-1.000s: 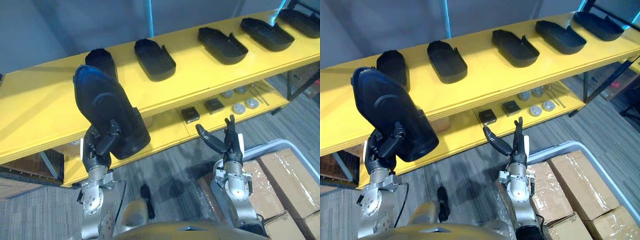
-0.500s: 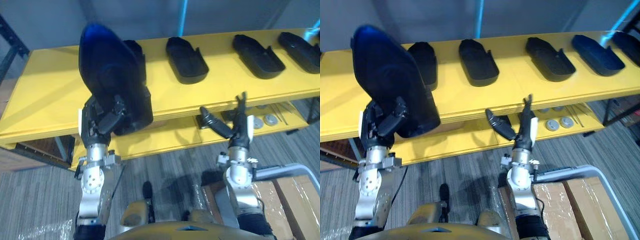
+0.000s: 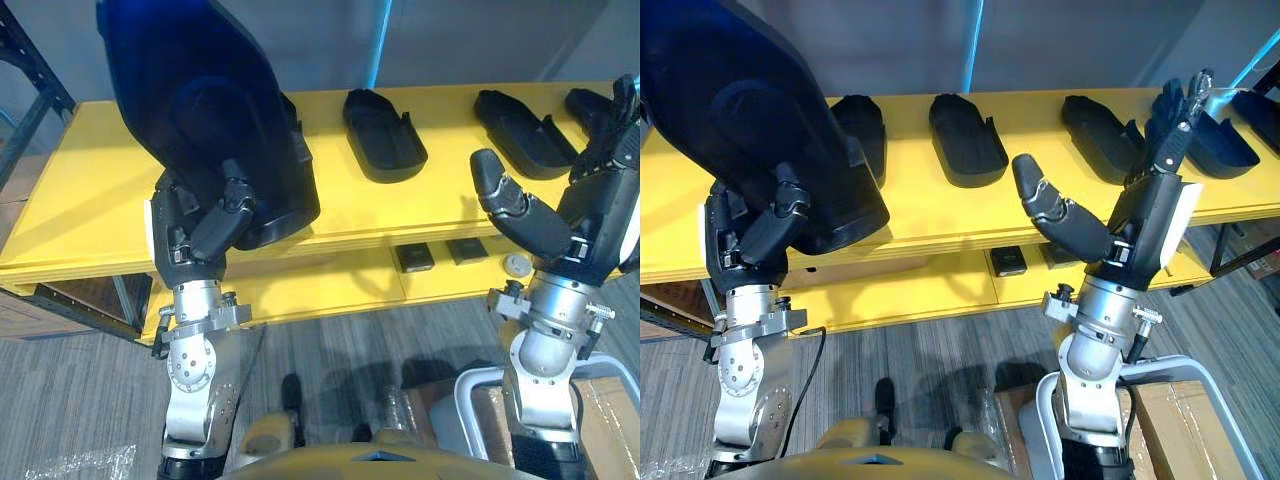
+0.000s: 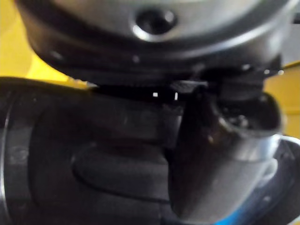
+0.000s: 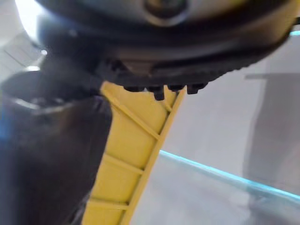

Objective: Walk over and take three plastic housings, then place them on the shelf

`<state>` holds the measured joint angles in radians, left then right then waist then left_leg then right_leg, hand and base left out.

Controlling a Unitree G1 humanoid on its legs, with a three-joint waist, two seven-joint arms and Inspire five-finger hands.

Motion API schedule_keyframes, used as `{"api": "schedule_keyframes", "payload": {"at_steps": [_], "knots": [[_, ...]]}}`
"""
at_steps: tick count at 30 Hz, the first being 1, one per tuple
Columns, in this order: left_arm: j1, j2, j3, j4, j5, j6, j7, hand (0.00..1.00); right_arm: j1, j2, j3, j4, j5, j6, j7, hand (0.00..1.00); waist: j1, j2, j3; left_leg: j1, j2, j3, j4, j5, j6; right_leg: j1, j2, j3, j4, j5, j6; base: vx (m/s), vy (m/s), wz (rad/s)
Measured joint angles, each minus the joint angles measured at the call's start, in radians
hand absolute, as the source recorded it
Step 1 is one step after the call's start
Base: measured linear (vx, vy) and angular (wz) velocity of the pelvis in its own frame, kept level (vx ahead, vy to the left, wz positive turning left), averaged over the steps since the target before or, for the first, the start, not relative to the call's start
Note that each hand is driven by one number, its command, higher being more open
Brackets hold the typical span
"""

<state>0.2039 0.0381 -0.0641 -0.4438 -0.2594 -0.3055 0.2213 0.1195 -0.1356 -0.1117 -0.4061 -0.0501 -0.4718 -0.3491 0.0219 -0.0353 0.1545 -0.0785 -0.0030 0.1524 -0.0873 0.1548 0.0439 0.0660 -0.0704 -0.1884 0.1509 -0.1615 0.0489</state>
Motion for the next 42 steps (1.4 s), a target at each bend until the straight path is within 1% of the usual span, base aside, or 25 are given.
{"api": "schedule_keyframes", "payload": {"at_steps": [3,8,13,17,18,19,20,21,22,23,24,25,26,27,28,29,30,31,32,36,37,39,40,41,42], "knots": [[0.044,-0.003,-0.01,0.0,0.0,0.0,0.008,0.0,0.053,0.063,0.038,0.011,0.064,0.011,0.019,1.0,0.001,0.002,-0.005,0.001,0.0,0.007,0.0,-0.001,0.0,0.009,0.0,-0.002,-0.019,0.007,0.0,0.0,0.0,0.0],[0.109,-0.019,-0.017,0.0,0.0,0.001,0.005,0.0,0.15,0.143,0.136,0.083,0.065,0.044,0.033,1.0,0.003,0.011,-0.011,0.01,0.002,0.049,0.014,-0.019,0.0,0.035,-0.008,-0.005,-0.035,0.014,0.003,0.03,0.012,0.01],[0.126,-0.039,-0.018,0.024,-0.005,0.0,-0.032,0.0,0.172,0.136,0.161,0.142,0.053,0.046,0.033,1.0,0.006,0.025,-0.018,-0.056,0.045,0.152,0.204,-0.127,-0.003,0.058,-0.021,-0.025,-0.039,0.012,0.004,0.03,0.031,0.08],[0.138,-0.044,-0.013,0.07,-0.007,0.0,-0.035,0.0,0.172,0.104,0.158,0.159,0.026,0.045,0.042,1.0,0.001,0.038,-0.032,-0.03,0.028,0.146,0.171,-0.099,-0.011,0.044,-0.038,-0.024,0.006,-0.022,0.001,0.01,0.013,0.03],[0.149,-0.045,-0.014,0.076,-0.008,0.0,-0.035,0.0,0.172,0.091,0.154,0.159,0.028,0.044,0.055,1.0,0.0,0.04,-0.036,-0.033,0.023,0.146,0.173,-0.089,-0.019,0.031,-0.048,-0.024,0.028,-0.036,-0.004,-0.02,0.026,0.1],[0.151,-0.042,-0.013,0.089,-0.009,0.0,-0.036,0.0,0.174,0.092,0.143,0.159,0.036,0.044,0.063,1.0,-0.001,0.031,-0.03,-0.054,0.018,0.148,0.214,-0.104,-0.062,0.022,-0.075,-0.027,0.054,-0.043,0.005,-0.03,0.049,0.07],[0.151,-0.047,-0.021,0.104,-0.015,0.0,-0.039,0.0,0.175,0.094,0.142,0.159,0.064,0.045,0.074,1.0,-0.001,0.016,-0.021,-0.084,0.036,0.166,0.317,-0.157,-0.043,0.021,-0.098,-0.027,0.075,-0.046,0.01,-0.02,0.082,-0.1],[0.157,-0.049,-0.021,0.119,-0.023,0.0,-0.041,0.0,0.175,0.095,0.144,0.158,0.099,0.045,0.083,1.0,0.003,0.021,-0.024,-0.093,0.099,0.183,0.419,-0.188,-0.012,0.03,-0.118,-0.019,0.084,-0.046,0.01,-0.01,0.078,-0.25],[0.159,-0.052,-0.019,0.128,-0.023,0.0,-0.041,0.0,0.176,0.093,0.145,0.157,0.109,0.044,0.085,1.0,0.003,0.024,-0.026,-0.089,0.136,0.184,0.447,-0.192,-0.024,0.031,-0.122,-0.01,0.088,-0.046,0.01,-0.02,0.117,-0.43],[0.163,-0.064,-0.019,0.141,-0.024,0.0,-0.041,0.0,0.176,0.09,0.144,0.156,0.121,0.036,0.09,1.0,-0.001,0.041,-0.036,-0.073,0.206,0.183,0.47,-0.194,-0.039,0.026,-0.13,0.006,0.097,-0.048,0.016,-0.03,0.132,-0.38],[0.163,-0.069,-0.02,0.142,-0.024,0.0,-0.041,0.0,0.176,0.091,0.145,0.156,0.14,0.028,0.095,1.0,-0.002,0.049,-0.042,-0.058,0.231,0.181,0.469,-0.194,-0.039,0.024,-0.142,0.015,0.104,-0.054,0.031,0.0,0.238,-0.47],[0.162,-0.076,-0.03,0.142,-0.022,0.0,-0.041,0.0,0.179,0.091,0.143,0.156,0.163,0.016,0.096,1.0,-0.008,0.067,-0.053,-0.025,0.258,0.179,0.463,-0.186,-0.046,0.01,-0.167,0.035,0.134,-0.07,0.064,0.03,0.322,-0.29],[0.158,-0.082,-0.046,0.142,-0.018,0.0,-0.043,0.0,0.18,0.091,0.138,0.158,0.179,0.003,0.091,1.0,-0.022,0.083,-0.063,0.001,0.245,0.173,0.437,-0.207,-0.101,-0.01,-0.191,0.047,0.164,-0.087,0.092,0.03,0.432,-0.14],[0.155,-0.081,-0.051,0.142,-0.012,0.0,-0.048,0.0,0.18,0.095,0.137,0.159,0.179,0.002,0.087,1.0,-0.03,0.088,-0.066,0.004,0.231,0.182,0.423,-0.235,-0.132,-0.016,-0.202,0.051,0.17,-0.09,0.102,0.02,0.384,0.19],[0.142,-0.076,-0.057,0.142,-0.003,0.0,-0.057,0.0,0.176,0.11,0.138,0.178,0.179,-0.001,0.08,1.0,-0.041,0.079,-0.065,0.008,0.204,0.181,0.403,-0.261,-0.162,-0.016,-0.234,0.051,0.17,-0.088,0.109,-0.01,0.44,0.25],[0.141,-0.059,-0.056,0.142,-0.002,0.0,-0.062,0.0,0.175,0.136,0.154,0.209,0.186,-0.001,0.078,1.0,-0.042,0.051,-0.069,0.004,0.169,0.182,0.398,-0.267,-0.147,-0.012,-0.262,0.052,0.153,-0.072,0.108,-0.01,0.336,0.27],[0.141,-0.051,-0.055,0.143,0.0,0.001,-0.061,0.0,0.176,0.146,0.159,0.225,0.188,-0.001,0.078,1.0,-0.044,0.039,-0.074,-0.004,0.16,0.176,0.401,-0.27,-0.142,-0.01,-0.268,0.051,0.144,-0.056,0.109,0.0,0.36,0.27],[0.134,-0.04,-0.047,0.155,0.0,0.002,-0.062,0.0,0.175,0.16,0.174,0.254,0.188,-0.001,0.078,1.0,-0.047,0.023,-0.08,-0.013,0.144,0.161,0.401,-0.272,-0.133,-0.008,-0.273,0.046,0.138,-0.011,0.115,0.01,0.26,0.44],[0.124,-0.034,-0.043,0.172,-0.002,0.006,-0.072,0.0,0.175,0.17,0.179,0.264,0.183,0.0,0.075,1.0,-0.049,0.02,-0.08,-0.013,0.131,0.141,0.393,-0.27,-0.123,0.0,-0.273,0.043,0.139,0.032,0.112,0.01,0.246,0.49],[0.108,-0.008,-0.027,0.177,-0.005,0.021,-0.104,0.0,0.162,0.173,0.183,0.268,0.174,0.0,0.08,1.0,-0.044,0.017,-0.082,0.028,0.086,0.127,0.325,-0.246,-0.086,0.001,-0.298,0.048,0.15,0.135,0.102,-0.01,0.196,0.24],[0.108,-0.004,-0.016,0.175,-0.005,0.021,-0.123,0.0,0.15,0.174,0.188,0.277,0.175,0.0,0.085,1.0,-0.039,0.018,-0.083,0.042,0.082,0.145,0.3,-0.24,-0.077,-0.017,-0.305,0.046,0.162,0.168,0.093,-0.03,0.187,-0.37],[0.108,-0.002,-0.009,0.166,-0.005,0.022,-0.138,0.0,0.135,0.172,0.201,0.282,0.174,0.0,0.102,1.0,-0.023,0.018,-0.084,0.056,0.078,0.186,0.27,-0.234,-0.063,-0.047,-0.31,0.008,0.154,0.216,0.053,-0.05,0.181,-0.53],[0.106,0.002,-0.008,0.154,-0.005,0.022,-0.139,0.0,0.127,0.172,0.205,0.282,0.174,0.0,0.12,1.0,-0.026,0.019,-0.083,0.052,0.08,0.197,0.255,-0.237,-0.047,-0.061,-0.295,0.002,0.143,0.218,0.047,-0.04,0.097,-0.32],[0.1,0.004,-0.008,0.154,-0.005,0.024,-0.141,0.0,0.126,0.172,0.21,0.282,0.174,0.0,0.129,1.0,-0.031,0.017,-0.083,0.049,0.083,0.195,0.247,-0.236,-0.036,-0.063,-0.266,0.017,0.145,0.174,0.06,-0.04,0.003,0.0],[0.086,0.005,-0.012,0.155,-0.005,0.033,-0.141,0.0,0.127,0.17,0.218,0.28,0.174,0.0,0.149,1.0,-0.053,0.018,-0.081,0.046,0.089,0.167,0.221,-0.22,-0.025,-0.055,-0.173,0.065,0.128,0.1,0.059,-0.02,-0.076,0.36]]}}
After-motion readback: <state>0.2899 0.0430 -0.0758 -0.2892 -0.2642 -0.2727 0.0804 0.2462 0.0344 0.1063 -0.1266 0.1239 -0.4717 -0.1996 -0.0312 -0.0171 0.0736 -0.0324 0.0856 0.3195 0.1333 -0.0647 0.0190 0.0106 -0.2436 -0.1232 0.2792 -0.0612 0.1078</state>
